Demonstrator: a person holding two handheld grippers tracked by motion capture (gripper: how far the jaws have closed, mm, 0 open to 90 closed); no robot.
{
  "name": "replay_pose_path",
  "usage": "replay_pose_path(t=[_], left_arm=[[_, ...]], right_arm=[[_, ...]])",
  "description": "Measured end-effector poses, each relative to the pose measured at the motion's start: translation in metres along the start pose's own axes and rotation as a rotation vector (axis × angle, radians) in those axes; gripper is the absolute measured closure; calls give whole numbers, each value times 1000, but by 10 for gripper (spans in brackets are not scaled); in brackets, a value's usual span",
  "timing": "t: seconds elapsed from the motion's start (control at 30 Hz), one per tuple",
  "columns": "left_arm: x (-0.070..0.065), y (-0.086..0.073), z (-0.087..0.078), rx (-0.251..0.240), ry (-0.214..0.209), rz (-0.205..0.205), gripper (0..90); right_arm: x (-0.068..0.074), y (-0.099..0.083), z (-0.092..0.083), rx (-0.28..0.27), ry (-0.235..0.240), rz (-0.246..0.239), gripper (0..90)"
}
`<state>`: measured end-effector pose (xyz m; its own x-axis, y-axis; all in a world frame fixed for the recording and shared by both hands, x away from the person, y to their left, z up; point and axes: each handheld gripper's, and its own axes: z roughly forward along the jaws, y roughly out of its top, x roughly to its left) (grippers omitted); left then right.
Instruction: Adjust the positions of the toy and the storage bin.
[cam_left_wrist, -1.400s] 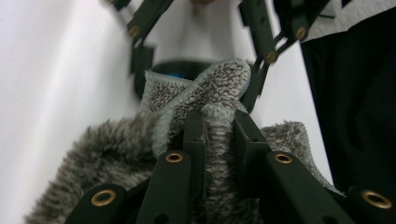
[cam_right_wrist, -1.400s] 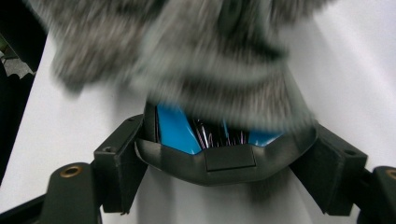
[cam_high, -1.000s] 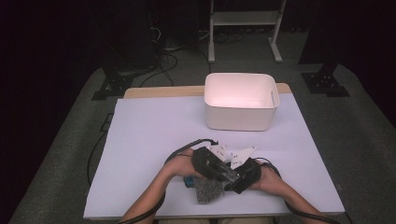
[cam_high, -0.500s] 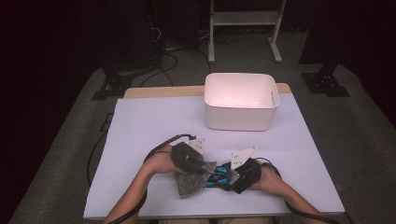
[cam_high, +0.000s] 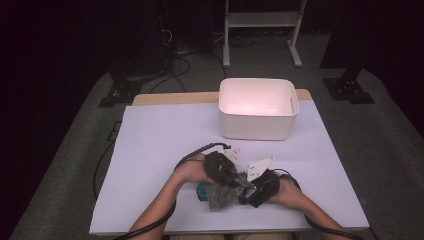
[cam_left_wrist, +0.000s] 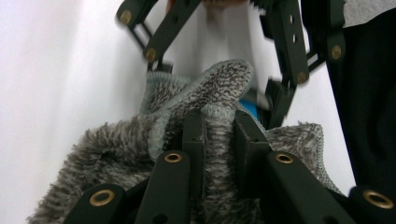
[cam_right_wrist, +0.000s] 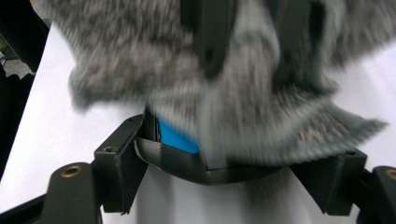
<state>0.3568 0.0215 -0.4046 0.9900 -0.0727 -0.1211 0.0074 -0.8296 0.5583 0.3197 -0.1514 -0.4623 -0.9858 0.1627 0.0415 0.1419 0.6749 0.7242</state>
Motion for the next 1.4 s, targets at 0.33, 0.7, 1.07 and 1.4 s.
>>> replay_pose_path(t=[0.33, 0.7, 1.07, 1.4], left_arm=[[-3, -19, -12, -27, 8, -32, 770], [-10, -70, -42, 2, 66, -130, 768], [-13, -78, -43, -8, 63, -144, 768], [-13, -78, -42, -14, 60, -144, 764]], right_arm=[[0, 1, 0, 3, -5, -10, 232], [0, 1, 0, 5, -7, -15, 232], [-1, 6, 0, 46, -4, -2, 205], [-3, 16, -8, 60, 12, 18, 189]])
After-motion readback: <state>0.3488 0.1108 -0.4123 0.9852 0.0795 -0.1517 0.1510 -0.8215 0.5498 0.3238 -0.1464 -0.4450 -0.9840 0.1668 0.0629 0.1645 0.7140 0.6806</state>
